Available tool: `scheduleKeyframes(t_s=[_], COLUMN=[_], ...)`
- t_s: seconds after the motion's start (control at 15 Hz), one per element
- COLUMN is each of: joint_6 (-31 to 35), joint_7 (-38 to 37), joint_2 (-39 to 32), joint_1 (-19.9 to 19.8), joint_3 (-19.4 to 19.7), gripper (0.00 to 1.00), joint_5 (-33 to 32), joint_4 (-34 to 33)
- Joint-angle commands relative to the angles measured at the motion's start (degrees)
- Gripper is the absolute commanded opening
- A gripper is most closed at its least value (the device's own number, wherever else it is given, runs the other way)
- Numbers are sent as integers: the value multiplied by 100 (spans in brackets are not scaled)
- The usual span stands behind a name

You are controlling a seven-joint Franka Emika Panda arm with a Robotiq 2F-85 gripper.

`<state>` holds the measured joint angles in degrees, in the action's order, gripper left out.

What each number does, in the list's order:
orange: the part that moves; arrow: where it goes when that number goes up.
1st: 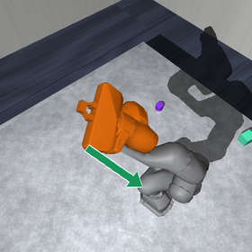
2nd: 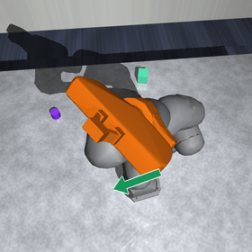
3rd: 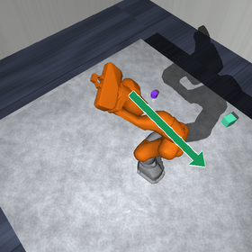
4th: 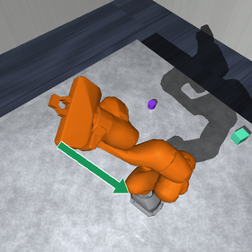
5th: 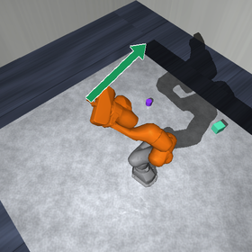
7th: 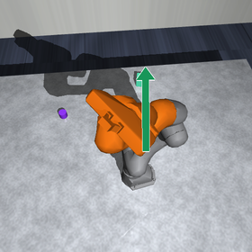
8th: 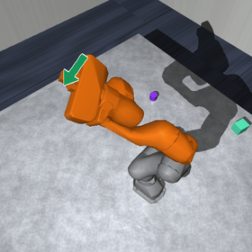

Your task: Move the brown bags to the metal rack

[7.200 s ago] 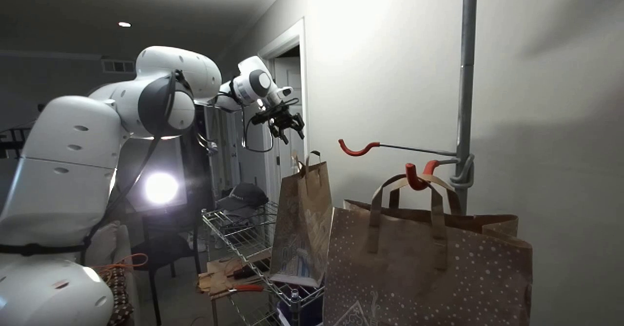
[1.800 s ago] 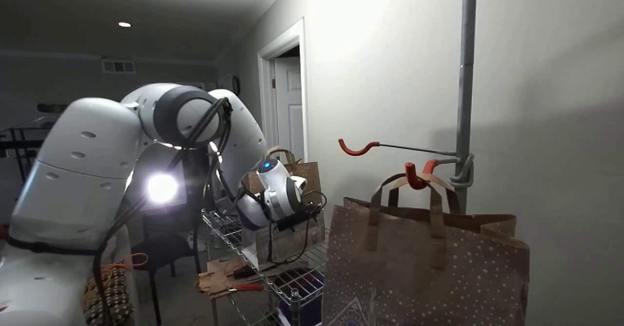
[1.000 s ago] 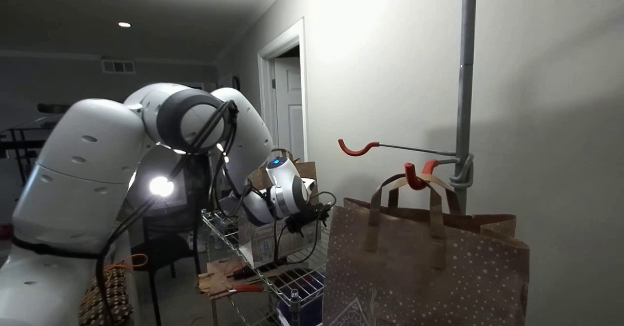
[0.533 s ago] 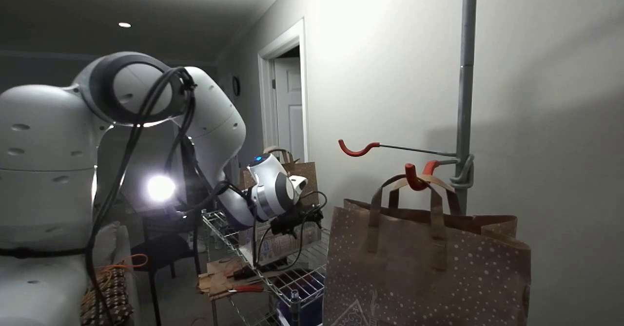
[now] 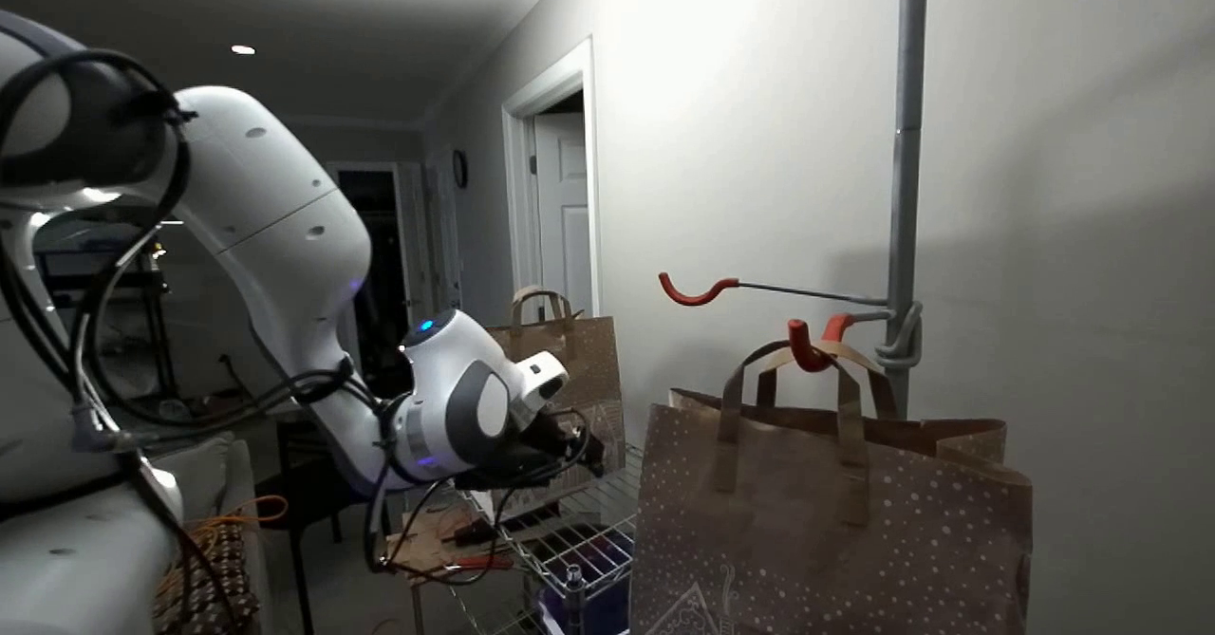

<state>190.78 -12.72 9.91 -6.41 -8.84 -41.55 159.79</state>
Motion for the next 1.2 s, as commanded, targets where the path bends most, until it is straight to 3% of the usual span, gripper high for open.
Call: scheduleKeyframes(t_s=[0.0, 0.33, 0.67, 1.13], joint_6=[166, -121, -729, -534], joint_7=[-1035, -2361, -2295, -1850], joint_2=[82, 542, 1440, 2050], joint_1=[417, 866, 1199, 1825], joint_3=[673, 1500, 2317, 3495], gripper=[100, 100, 100, 100], joint_5=[-198, -209, 66, -138], joint_4=[128, -79, 11, 3])
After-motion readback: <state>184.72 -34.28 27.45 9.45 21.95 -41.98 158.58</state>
